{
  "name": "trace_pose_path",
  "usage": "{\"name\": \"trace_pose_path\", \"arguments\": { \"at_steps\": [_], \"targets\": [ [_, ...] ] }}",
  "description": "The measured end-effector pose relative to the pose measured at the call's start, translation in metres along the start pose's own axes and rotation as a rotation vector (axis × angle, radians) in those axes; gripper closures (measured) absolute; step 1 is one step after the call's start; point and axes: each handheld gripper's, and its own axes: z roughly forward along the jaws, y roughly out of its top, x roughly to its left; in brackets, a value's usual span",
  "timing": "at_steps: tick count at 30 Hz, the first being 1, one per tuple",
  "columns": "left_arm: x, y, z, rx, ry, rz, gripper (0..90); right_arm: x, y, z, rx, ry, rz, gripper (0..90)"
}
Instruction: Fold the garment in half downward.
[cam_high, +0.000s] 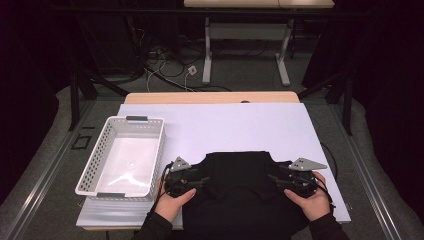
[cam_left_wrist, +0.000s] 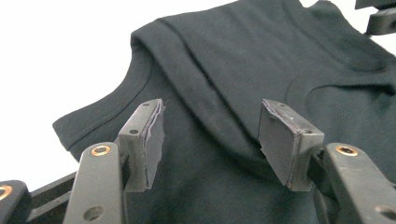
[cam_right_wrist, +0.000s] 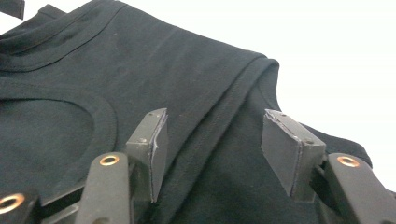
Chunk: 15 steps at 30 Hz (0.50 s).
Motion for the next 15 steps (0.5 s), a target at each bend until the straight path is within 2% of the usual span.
{"name": "trace_pose_path", "arguments": {
  "at_steps": [2, 5, 9, 15],
  "targets": [
    [0.001, -0.001, 0.001, 0.006, 0.008, -0.001, 38.1, -0.002, -0.001, 0.000, 0.004, -0.009, 0.015, 36.7],
    [0.003, -0.002, 0.003, 0.003, 0.047, 0.011, 32.8, -0.007, -0.002, 0.001, -0.001, -0.003, 0.041, 34.1],
    [0.006, -0.003, 0.007, 0.004, 0.089, -0.004, 27.8, -0.013, -0.004, 0.002, -0.005, -0.011, 0.068, 28.8],
    [0.012, -0.004, 0.010, -0.009, 0.138, -0.027, 18.6, -0.017, -0.005, 0.002, -0.016, -0.052, 0.093, 19.3]
  ]
}}
